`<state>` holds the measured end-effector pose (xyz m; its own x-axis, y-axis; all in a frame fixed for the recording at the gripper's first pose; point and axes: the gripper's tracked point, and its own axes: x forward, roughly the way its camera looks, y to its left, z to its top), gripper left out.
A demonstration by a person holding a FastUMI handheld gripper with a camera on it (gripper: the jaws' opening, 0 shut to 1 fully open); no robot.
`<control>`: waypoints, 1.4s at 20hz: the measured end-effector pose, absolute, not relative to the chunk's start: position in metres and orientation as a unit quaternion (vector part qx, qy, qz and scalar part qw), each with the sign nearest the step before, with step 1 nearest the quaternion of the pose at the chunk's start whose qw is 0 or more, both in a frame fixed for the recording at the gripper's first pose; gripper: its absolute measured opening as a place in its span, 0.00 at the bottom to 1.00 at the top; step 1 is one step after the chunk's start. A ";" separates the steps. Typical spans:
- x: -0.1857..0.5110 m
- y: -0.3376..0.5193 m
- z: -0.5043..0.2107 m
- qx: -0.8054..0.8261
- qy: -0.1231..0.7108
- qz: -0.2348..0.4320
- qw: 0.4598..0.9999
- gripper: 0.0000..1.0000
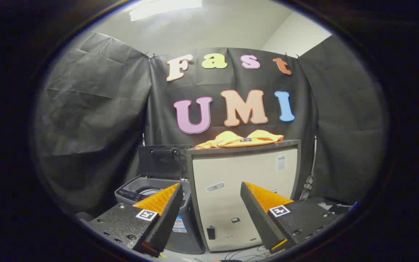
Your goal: Put the clothes into the washing machine and then close the washing machine lid.
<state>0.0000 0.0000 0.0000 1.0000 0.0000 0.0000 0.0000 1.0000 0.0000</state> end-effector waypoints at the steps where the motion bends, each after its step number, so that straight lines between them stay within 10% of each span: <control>1: 0.000 0.000 0.001 0.001 -0.002 0.000 1.000 0.96; 28: 0.087 -0.003 0.042 0.006 0.007 0.009 1.000 0.96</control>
<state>0.0872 -0.0034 0.0418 0.9998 0.0179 -0.0134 -0.0177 0.9998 0.0128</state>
